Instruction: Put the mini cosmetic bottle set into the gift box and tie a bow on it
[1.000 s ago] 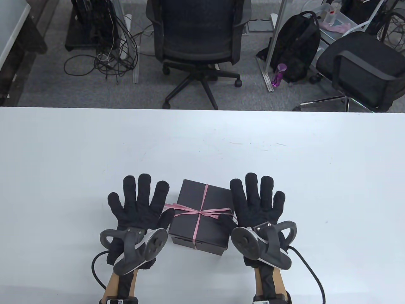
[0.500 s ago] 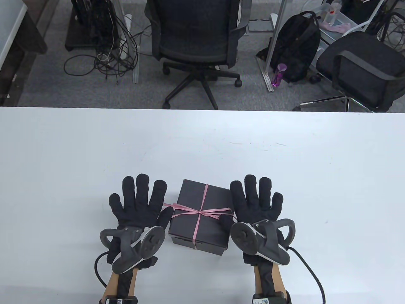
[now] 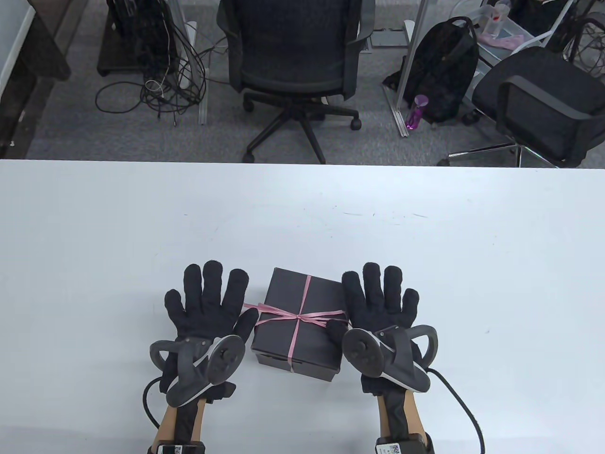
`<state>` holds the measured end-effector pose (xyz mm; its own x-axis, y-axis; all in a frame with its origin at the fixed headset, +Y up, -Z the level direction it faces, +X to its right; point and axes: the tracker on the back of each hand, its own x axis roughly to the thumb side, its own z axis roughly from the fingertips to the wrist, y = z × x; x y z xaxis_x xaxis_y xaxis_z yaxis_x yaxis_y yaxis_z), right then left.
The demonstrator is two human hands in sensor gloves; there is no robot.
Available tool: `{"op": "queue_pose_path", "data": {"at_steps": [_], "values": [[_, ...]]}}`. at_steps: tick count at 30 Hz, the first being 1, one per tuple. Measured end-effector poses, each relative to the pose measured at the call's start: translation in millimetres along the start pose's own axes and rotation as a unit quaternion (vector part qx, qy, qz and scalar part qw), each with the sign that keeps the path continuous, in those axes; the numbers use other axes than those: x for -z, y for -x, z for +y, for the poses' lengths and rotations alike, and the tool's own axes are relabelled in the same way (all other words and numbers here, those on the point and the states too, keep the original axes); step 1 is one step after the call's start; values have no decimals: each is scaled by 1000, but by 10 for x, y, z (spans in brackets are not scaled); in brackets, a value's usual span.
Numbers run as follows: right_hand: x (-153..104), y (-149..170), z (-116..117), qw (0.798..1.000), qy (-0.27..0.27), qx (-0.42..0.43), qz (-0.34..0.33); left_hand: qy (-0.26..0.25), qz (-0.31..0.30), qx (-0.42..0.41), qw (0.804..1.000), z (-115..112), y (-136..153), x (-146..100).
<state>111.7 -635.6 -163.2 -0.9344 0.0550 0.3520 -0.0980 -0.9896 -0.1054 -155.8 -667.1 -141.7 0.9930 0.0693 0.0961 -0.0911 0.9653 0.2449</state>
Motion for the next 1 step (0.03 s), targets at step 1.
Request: {"op": "queue_pose_path", "data": {"at_steps": [1], "values": [[2, 2, 2, 1000, 0, 1, 0, 0, 0, 0, 1000, 0, -1, 1]]}}
